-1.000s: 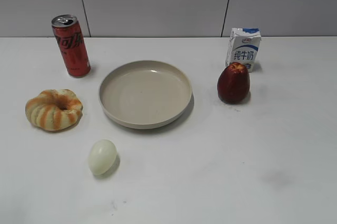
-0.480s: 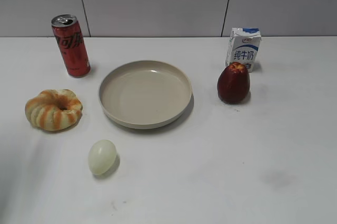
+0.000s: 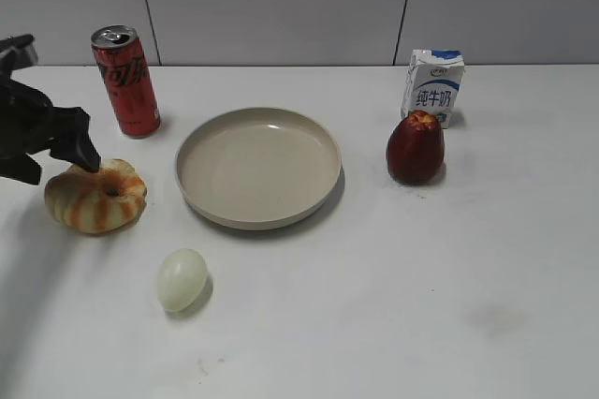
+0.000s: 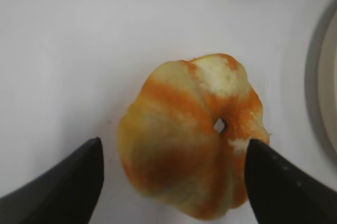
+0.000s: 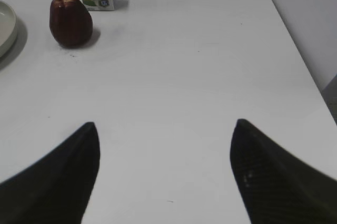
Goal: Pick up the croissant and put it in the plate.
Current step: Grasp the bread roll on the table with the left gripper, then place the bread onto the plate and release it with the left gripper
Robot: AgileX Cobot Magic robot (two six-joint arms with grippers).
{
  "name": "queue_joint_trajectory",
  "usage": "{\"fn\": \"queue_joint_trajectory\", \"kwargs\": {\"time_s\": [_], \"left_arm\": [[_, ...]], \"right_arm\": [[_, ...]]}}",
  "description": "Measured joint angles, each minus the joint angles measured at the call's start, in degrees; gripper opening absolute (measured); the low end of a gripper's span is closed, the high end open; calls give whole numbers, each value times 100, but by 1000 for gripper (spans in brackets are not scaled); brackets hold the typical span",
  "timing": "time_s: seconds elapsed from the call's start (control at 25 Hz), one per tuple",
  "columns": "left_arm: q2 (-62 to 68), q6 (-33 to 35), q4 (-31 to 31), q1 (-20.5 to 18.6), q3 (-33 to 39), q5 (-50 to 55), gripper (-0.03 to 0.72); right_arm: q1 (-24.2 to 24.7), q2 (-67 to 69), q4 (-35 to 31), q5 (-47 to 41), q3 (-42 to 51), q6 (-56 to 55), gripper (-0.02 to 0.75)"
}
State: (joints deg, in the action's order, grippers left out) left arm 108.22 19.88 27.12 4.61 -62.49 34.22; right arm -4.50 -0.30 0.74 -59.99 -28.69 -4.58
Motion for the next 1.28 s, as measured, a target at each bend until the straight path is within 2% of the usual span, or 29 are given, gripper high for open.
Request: {"fn": "queue_joint_trajectory", "kwargs": {"time_s": [0.12, 0.16, 0.24, 0.36, 0.4, 0.68, 0.8, 1.0, 1.12, 1.28], "left_arm": [[279, 13, -32, 10, -77, -59, 582], [329, 13, -38, 10, -85, -65, 547], [362, 13, -56, 10, -95, -71, 420], [359, 19, -57, 10, -95, -33, 170], [331, 19, -51, 10, -95, -12, 153], [-491, 13, 282, 44, -91, 271, 154], [-911, 13, 469, 225, -302, 277, 154], [-946, 13, 482, 1056, -936, 169, 154], [-687, 19, 302, 1619, -1282, -121, 154], [-130, 22, 13, 2152, -1531, -685, 153]], "right_arm": [[0, 0, 0, 0, 0, 0, 585], [0, 0, 0, 0, 0, 0, 585], [0, 0, -4, 0, 0, 0, 584], [0, 0, -4, 0, 0, 0, 584], [0, 0, -4, 0, 0, 0, 584], [0, 0, -4, 0, 0, 0, 585], [0, 0, -4, 0, 0, 0, 585], [0, 0, -4, 0, 0, 0, 585], [0, 0, -4, 0, 0, 0, 585], [0, 0, -4, 0, 0, 0, 584]]}}
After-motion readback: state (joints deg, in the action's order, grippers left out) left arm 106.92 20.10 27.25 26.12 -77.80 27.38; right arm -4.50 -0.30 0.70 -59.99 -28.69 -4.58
